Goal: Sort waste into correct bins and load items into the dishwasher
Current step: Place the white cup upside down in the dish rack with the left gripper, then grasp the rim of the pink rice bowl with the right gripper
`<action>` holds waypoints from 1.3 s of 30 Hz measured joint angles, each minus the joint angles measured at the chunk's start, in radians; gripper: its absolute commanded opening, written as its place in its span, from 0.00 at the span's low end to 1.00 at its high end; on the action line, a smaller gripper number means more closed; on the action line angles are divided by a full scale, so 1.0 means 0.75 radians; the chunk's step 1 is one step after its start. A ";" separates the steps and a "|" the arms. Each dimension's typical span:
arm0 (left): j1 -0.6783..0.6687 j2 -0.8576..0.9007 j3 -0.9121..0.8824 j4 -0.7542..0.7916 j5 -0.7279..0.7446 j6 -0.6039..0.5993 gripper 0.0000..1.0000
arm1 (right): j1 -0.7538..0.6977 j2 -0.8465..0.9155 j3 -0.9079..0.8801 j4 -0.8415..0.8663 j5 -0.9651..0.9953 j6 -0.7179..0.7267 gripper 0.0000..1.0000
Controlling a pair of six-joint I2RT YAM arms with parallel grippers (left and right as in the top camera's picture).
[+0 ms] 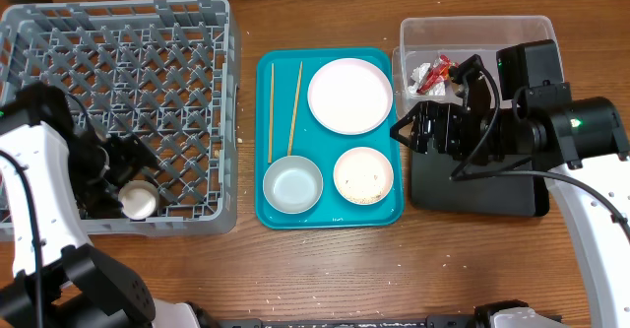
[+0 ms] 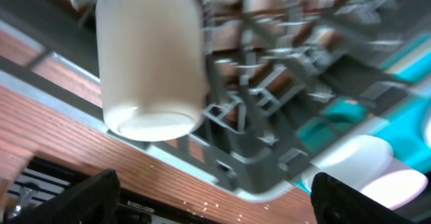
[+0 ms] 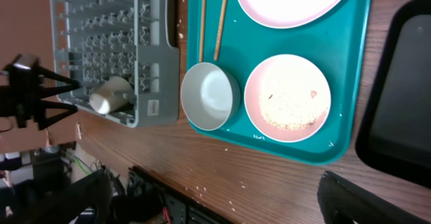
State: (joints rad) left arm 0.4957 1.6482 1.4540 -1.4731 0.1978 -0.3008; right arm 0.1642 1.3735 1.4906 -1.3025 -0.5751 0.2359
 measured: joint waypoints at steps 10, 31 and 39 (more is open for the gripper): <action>-0.233 -0.282 0.562 -0.014 0.237 0.279 0.89 | 0.355 0.072 -0.068 0.090 0.261 0.060 0.67; -0.415 -0.634 0.603 -0.053 0.189 0.347 1.00 | 0.663 0.496 -0.140 0.512 0.603 0.158 0.59; -0.415 -0.582 0.603 -0.056 0.185 0.347 1.00 | 0.663 0.497 -0.140 0.511 0.604 0.148 0.57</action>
State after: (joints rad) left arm 0.1844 1.2114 1.9060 -1.5150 0.3367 -0.0406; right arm 0.6613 1.7462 1.3853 -0.9192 -0.1219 0.3470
